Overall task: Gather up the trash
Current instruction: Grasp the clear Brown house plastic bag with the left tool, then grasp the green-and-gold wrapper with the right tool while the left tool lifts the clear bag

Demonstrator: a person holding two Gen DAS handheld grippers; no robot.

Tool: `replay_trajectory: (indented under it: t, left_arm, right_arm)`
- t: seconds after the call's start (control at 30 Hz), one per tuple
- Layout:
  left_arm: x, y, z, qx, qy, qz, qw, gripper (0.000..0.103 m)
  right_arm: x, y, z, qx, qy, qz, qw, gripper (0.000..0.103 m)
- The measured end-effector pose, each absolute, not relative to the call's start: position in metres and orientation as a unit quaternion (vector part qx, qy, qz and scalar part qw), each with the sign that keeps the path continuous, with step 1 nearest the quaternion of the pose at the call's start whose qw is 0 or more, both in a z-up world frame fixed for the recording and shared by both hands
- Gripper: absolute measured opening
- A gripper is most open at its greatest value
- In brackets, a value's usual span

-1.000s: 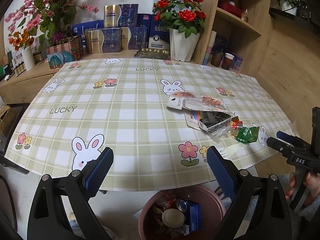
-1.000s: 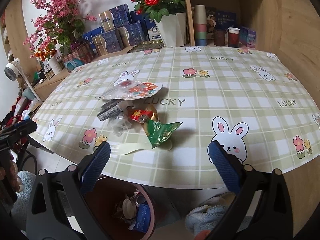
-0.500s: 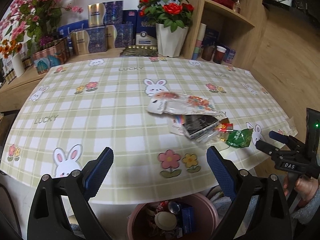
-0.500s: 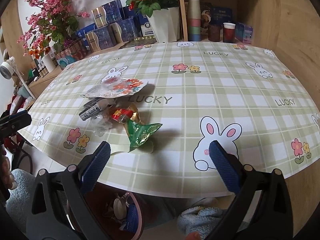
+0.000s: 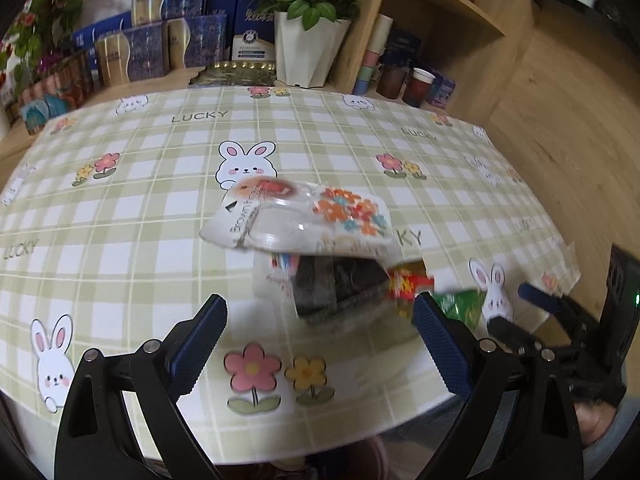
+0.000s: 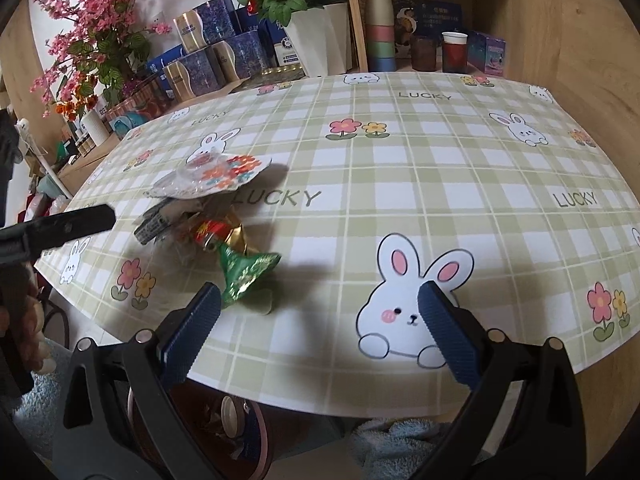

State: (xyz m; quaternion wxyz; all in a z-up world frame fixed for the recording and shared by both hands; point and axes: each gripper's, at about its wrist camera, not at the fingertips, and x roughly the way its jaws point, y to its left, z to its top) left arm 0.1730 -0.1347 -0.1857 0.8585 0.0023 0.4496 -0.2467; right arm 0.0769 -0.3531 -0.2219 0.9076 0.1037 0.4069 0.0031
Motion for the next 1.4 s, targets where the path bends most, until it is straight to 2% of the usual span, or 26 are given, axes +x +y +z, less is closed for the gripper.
replay_trajectory:
  t: [0.07, 0.2, 0.33, 0.87, 0.9, 0.93, 1.03, 1.23, 1.3, 1.4]
  left_arm:
    - [0.189, -0.128, -0.187, -0.033, 0.462, -0.239, 0.854, 0.089]
    - [0.218, -0.112, -0.197, -0.123, 0.493, -0.223, 0.832, 0.075]
    - [0.239, -0.096, -0.211, -0.206, 0.513, -0.210, 0.806, 0.068]
    - [0.275, -0.084, -0.254, -0.344, 0.523, -0.196, 0.755, 0.058]
    - [0.278, -0.085, -0.256, -0.348, 0.523, -0.197, 0.753, 0.054]
    - [0.279, -0.086, -0.258, -0.348, 0.525, -0.197, 0.752, 0.042]
    - [0.281, -0.085, -0.258, -0.348, 0.523, -0.200, 0.752, 0.025]
    - [0.281, -0.082, -0.236, -0.342, 0.491, -0.229, 0.768, 0.012]
    - [0.281, -0.084, -0.224, -0.335, 0.478, -0.243, 0.774, 0.009]
    - [0.281, -0.089, -0.205, -0.315, 0.461, -0.257, 0.789, 0.007]
  right_arm:
    - [0.081, -0.356, -0.220, 0.104, 0.406, 0.004, 0.908, 0.097]
    - [0.090, -0.358, -0.217, 0.102, 0.404, 0.005, 0.909, 0.097]
    - [0.099, -0.357, -0.216, 0.100, 0.405, 0.006, 0.909, 0.097]
    - [0.115, -0.357, -0.225, 0.094, 0.424, 0.002, 0.901, 0.097]
    - [0.116, -0.357, -0.226, 0.094, 0.425, 0.003, 0.900, 0.097]
    - [0.116, -0.358, -0.226, 0.096, 0.427, 0.003, 0.899, 0.097]
    - [0.117, -0.356, -0.227, 0.095, 0.429, 0.012, 0.898, 0.097]
    - [0.117, -0.343, -0.230, 0.088, 0.438, 0.052, 0.893, 0.097]
    - [0.117, -0.336, -0.234, 0.085, 0.443, 0.064, 0.890, 0.089]
    - [0.121, -0.329, -0.237, 0.079, 0.451, 0.079, 0.885, 0.086]
